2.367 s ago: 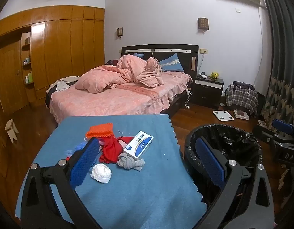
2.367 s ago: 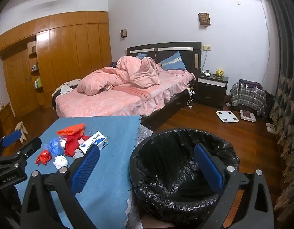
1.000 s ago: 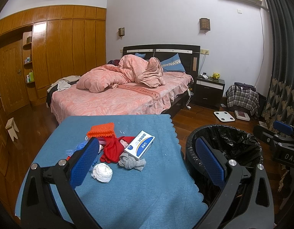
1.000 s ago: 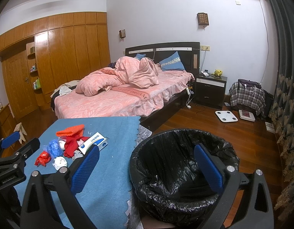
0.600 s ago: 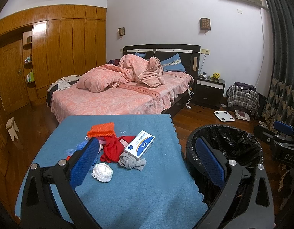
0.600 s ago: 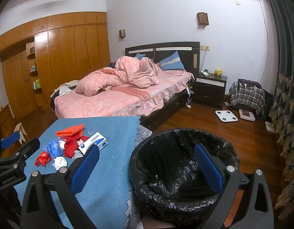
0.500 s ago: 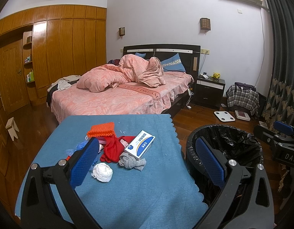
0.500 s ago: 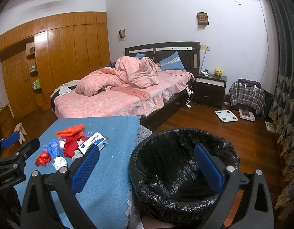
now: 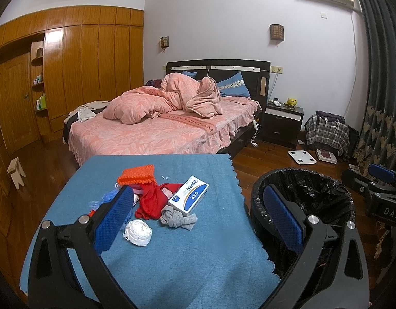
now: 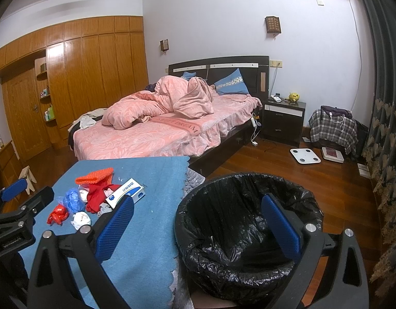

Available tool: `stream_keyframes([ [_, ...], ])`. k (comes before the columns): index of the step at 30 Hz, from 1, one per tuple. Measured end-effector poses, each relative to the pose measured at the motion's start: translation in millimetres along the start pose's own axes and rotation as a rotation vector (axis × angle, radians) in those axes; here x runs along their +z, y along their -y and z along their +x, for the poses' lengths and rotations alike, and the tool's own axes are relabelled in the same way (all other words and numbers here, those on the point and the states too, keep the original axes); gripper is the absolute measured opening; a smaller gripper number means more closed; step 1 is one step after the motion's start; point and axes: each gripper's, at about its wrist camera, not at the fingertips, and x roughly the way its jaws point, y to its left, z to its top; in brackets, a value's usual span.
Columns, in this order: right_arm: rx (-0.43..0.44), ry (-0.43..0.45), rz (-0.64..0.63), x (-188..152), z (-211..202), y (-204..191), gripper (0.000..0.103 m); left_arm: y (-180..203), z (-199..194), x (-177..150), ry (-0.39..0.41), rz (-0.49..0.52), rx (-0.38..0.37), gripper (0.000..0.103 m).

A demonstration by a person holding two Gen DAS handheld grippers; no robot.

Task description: Collect trash

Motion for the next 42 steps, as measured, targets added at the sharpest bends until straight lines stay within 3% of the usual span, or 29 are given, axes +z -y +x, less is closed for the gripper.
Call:
stream_keyframes([
  [27,0.025,-0.002,-0.017,3,20,-22,0.097,-22,9,-1,-0.002,-0.026,0.024,0.098],
  [35,0.070,-0.030,-0.020,-9,57,-48,0.097,-69,25,-9,0.007,-0.009,0.128,0.098],
  [42,0.121,-0.087,-0.037,-27,97,-85,0.097,-131,46,-33,-0.050,-0.017,0.224,0.098],
])
